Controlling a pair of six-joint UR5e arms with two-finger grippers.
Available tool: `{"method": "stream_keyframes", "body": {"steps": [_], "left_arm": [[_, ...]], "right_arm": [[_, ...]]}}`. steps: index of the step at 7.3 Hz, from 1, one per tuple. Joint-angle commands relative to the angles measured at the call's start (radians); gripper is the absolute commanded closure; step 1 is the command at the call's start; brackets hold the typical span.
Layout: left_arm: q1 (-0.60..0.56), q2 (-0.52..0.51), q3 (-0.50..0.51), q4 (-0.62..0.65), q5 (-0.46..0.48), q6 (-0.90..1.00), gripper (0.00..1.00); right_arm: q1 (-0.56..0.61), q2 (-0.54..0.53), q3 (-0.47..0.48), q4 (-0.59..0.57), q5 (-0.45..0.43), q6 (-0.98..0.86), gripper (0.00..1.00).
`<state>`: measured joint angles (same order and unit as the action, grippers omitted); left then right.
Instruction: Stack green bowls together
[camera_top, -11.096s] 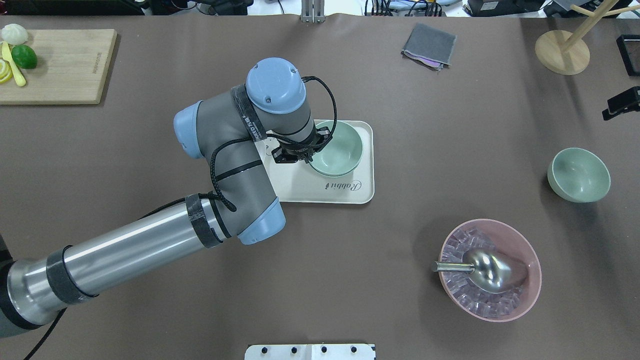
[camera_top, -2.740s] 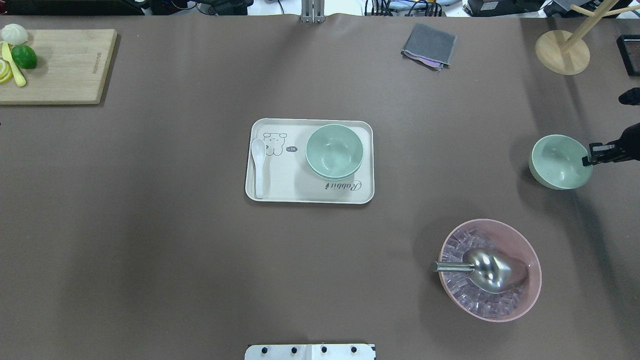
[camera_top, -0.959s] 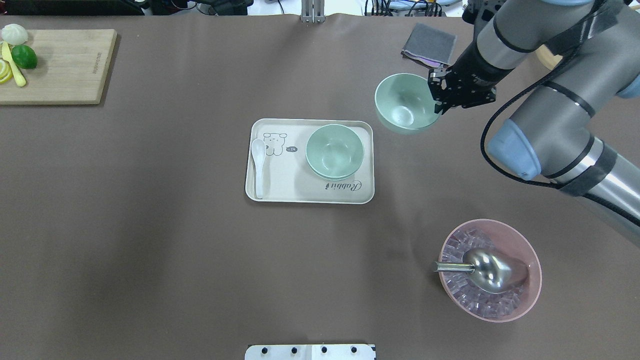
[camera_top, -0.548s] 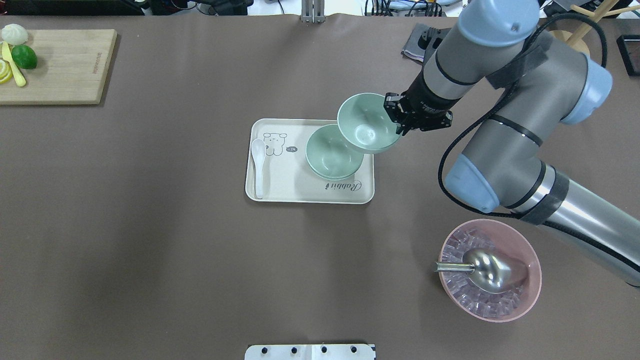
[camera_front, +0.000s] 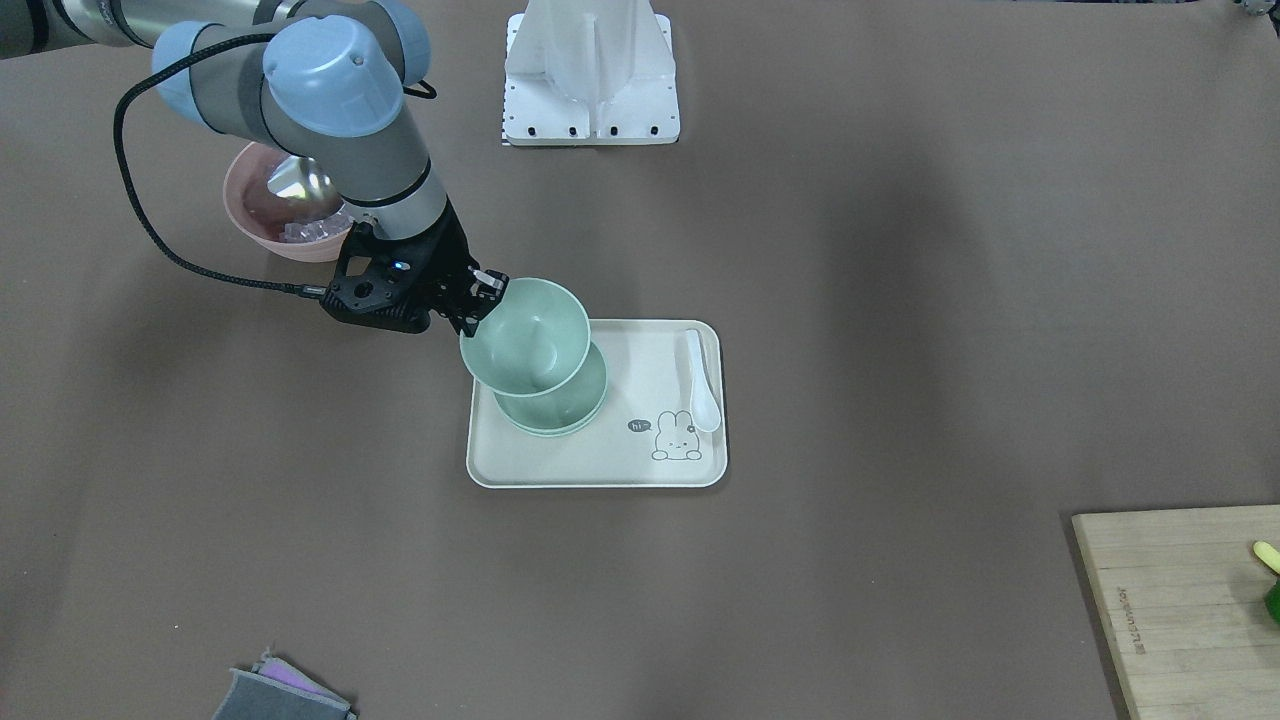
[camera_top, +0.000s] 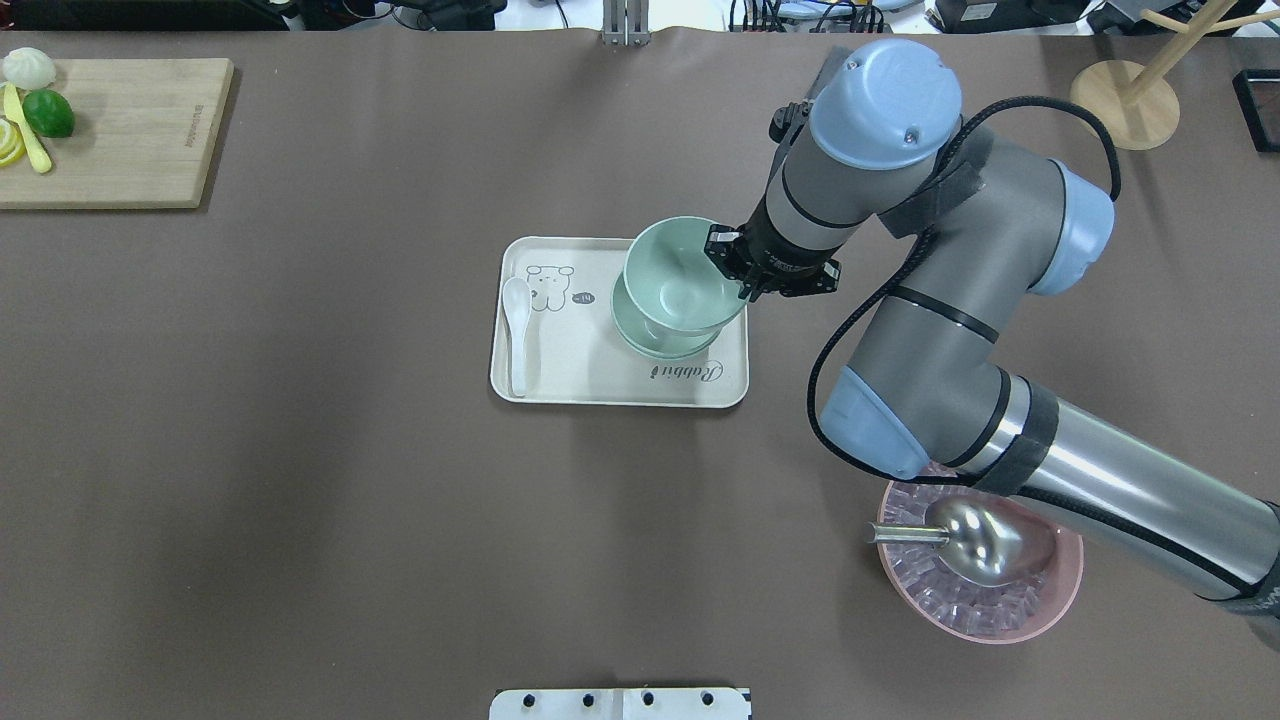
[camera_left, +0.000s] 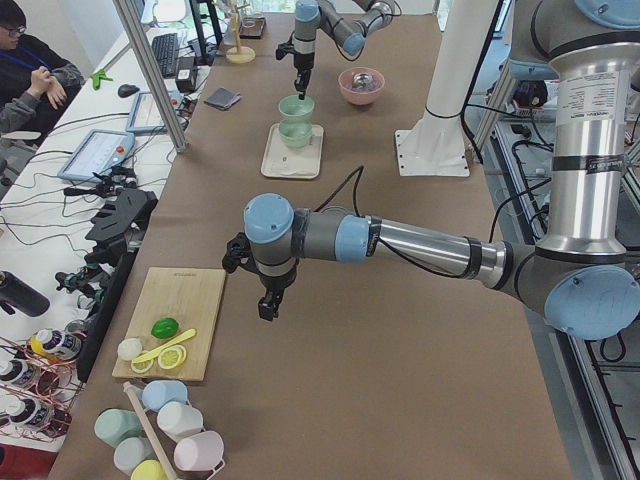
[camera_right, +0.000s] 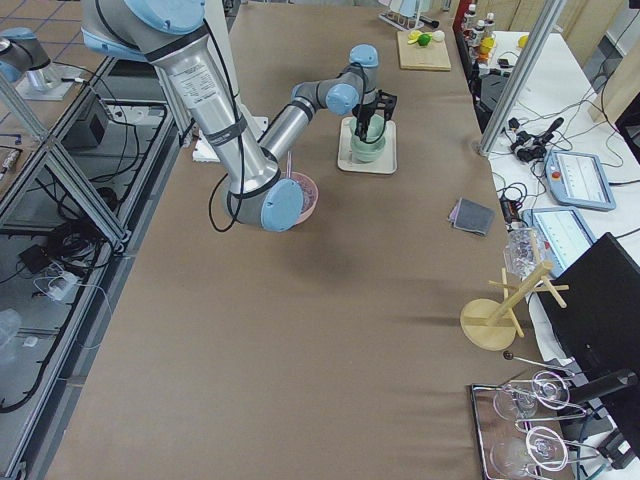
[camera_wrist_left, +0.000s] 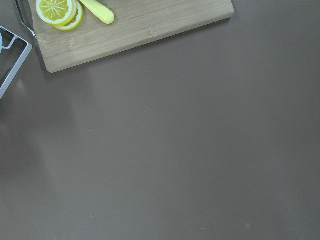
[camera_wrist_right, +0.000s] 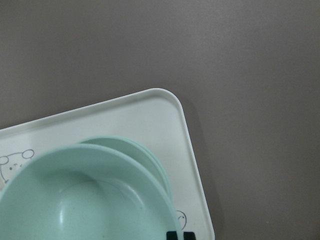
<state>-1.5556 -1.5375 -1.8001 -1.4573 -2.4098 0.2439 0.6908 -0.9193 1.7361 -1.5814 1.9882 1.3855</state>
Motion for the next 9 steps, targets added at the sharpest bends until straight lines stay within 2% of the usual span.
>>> {"method": "stream_keyframes", "body": {"steps": [1,7,9], "left_arm": [[0.000,-0.001,0.005,0.000,0.000,0.000,0.01],[0.002,-0.003,0.012,-0.002,-0.002,0.000,0.01],[0.002,-0.003,0.012,-0.002,-0.002,0.000,0.01]], "right_arm": [[-0.022,0.043,-0.045,0.003,-0.034,0.021,1.00],[-0.030,0.063,-0.104,0.004,-0.052,0.020,1.00],[-0.040,0.059,-0.130,0.072,-0.052,0.024,1.00]]}}
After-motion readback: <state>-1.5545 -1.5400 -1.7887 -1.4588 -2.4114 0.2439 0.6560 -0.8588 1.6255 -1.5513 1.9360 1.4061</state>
